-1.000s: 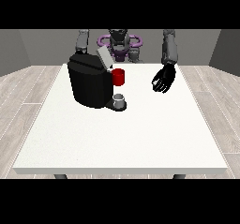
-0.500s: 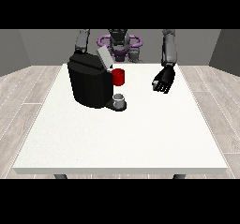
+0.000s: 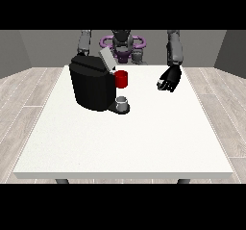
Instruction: Insert the coffee pod into the coffee machine and close the lid
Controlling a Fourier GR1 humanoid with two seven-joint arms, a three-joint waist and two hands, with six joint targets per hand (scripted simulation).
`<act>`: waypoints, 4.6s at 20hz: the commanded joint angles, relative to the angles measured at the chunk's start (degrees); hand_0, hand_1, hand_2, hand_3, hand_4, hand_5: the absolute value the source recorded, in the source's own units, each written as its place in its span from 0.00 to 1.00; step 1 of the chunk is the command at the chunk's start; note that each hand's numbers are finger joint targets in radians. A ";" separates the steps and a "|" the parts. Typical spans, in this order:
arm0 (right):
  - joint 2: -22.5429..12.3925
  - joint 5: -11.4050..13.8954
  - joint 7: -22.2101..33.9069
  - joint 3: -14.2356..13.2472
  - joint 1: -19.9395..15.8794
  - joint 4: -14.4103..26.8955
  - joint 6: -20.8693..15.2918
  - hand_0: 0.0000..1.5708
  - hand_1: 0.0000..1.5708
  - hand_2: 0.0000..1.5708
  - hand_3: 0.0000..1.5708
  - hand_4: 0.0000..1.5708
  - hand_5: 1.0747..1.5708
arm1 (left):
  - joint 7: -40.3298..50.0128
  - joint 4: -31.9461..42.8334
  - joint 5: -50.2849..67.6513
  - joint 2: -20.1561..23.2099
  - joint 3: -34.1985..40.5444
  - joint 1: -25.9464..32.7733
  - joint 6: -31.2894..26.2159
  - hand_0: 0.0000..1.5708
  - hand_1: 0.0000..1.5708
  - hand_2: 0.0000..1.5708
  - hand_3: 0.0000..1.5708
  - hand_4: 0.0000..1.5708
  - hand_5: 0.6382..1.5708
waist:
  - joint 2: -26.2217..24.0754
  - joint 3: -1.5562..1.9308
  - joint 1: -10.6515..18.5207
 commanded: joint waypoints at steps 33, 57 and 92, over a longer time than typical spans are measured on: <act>-2.18 -2.24 -3.03 -3.74 -5.87 3.97 1.95 0.00 0.00 0.00 0.00 0.02 1.00 | 17.09 -4.84 7.65 -4.17 10.94 -29.42 -24.09 0.77 0.77 0.81 0.80 0.30 1.00 | -2.72 0.00 -6.06; -1.03 -1.29 0.71 -4.13 -11.86 2.61 -0.98 0.00 0.00 0.00 0.00 0.00 1.00 | 15.49 0.02 5.12 -2.47 11.44 -35.37 -23.02 0.79 0.79 0.82 0.78 0.27 1.00 | 4.37 0.00 -8.08; -4.46 -2.01 3.24 -4.87 -13.40 -1.46 1.62 0.00 0.00 0.00 0.00 0.00 1.00 | 8.24 3.30 -2.09 2.23 10.01 -34.31 -13.14 0.70 0.70 0.72 0.63 0.00 1.00 | 8.67 -0.03 -11.92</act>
